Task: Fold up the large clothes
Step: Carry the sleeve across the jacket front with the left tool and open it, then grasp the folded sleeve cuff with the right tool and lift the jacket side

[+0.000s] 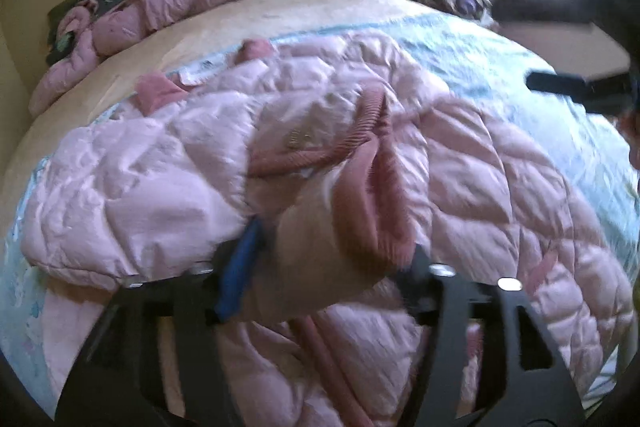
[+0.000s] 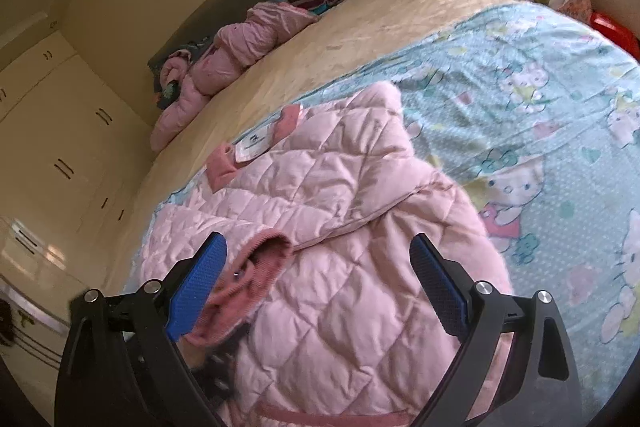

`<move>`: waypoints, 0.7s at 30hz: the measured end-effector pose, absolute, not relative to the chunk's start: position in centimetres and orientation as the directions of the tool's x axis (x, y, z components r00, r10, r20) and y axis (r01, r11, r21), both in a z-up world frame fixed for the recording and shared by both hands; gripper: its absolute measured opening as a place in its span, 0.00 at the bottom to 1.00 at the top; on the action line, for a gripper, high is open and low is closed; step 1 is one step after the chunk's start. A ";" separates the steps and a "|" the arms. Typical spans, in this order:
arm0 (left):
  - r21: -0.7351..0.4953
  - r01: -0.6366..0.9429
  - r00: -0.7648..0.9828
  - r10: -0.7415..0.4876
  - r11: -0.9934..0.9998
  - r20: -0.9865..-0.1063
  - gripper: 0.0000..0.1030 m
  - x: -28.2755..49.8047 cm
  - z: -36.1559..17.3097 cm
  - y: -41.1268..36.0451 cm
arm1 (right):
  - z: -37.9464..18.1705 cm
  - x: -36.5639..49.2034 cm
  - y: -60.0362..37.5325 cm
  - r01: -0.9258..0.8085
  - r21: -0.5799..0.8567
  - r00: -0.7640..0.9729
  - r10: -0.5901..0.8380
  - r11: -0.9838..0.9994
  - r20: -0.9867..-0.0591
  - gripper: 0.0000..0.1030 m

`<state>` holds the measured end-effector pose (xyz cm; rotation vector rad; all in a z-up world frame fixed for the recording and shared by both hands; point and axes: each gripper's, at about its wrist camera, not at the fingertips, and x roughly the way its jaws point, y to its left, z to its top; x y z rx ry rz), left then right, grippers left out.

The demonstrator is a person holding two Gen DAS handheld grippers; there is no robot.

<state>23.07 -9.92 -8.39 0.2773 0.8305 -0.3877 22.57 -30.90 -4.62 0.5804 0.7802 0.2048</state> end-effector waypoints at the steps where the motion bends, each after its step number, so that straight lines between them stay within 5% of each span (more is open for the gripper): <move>1: 0.080 0.445 0.604 -0.234 0.892 -0.762 0.77 22.6 -8.5 -10.0 | -4.6 22.6 -30.7 0.032 0.569 0.695 0.391 0.822 -0.603 0.90; 4: 0.058 0.451 0.595 -0.251 0.891 -0.764 0.80 21.4 -8.3 -9.7 | -4.9 23.0 -29.9 0.020 0.588 0.670 0.426 0.808 -0.608 0.90; 6: 0.012 0.436 0.590 -0.276 0.900 -0.759 0.91 20.6 -7.7 -8.5 | -5.2 23.2 -29.3 0.013 0.604 0.651 0.451 0.797 -0.611 0.90; 21: -0.146 0.035 0.737 -0.124 0.989 -0.664 0.91 20.3 -0.9 7.9 | -9.4 27.9 -22.8 0.075 0.705 0.508 0.581 0.706 -0.636 0.90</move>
